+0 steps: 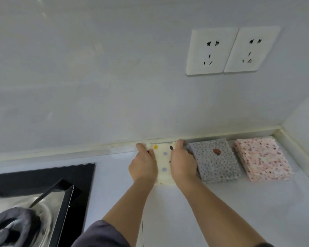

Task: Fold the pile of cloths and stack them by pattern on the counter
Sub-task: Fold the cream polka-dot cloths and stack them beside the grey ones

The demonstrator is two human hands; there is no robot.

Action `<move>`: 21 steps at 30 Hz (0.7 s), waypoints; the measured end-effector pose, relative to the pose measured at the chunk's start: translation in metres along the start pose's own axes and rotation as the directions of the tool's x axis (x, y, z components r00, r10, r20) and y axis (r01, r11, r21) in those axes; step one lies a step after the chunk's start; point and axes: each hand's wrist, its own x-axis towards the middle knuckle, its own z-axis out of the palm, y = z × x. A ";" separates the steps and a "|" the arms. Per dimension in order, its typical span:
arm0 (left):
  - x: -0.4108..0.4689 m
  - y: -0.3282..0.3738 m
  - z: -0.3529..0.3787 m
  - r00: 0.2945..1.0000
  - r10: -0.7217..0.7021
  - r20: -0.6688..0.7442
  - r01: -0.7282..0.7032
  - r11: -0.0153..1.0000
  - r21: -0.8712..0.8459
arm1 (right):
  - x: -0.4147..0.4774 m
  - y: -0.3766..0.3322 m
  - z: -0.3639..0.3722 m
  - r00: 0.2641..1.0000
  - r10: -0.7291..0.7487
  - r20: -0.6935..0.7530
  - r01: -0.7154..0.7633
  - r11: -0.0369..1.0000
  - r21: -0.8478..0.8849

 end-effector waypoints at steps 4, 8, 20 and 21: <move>-0.004 -0.018 -0.009 0.909 0.389 -0.153 -0.361 0.915 0.182 | 0.000 0.012 -0.002 0.921 -0.312 -0.234 0.298 0.950 -0.094; -0.022 -0.036 -0.013 0.842 0.464 0.274 -0.537 0.771 0.344 | -0.018 0.027 0.021 0.873 -0.487 0.015 0.484 0.863 -0.147; -0.037 -0.047 -0.074 0.869 0.373 0.326 -0.470 0.828 0.305 | -0.058 -0.014 -0.019 0.918 -0.340 0.205 0.375 0.911 -0.172; -0.041 -0.056 -0.088 0.875 0.373 0.309 -0.464 0.829 0.312 | -0.068 -0.024 -0.022 0.919 -0.341 0.199 0.373 0.915 -0.156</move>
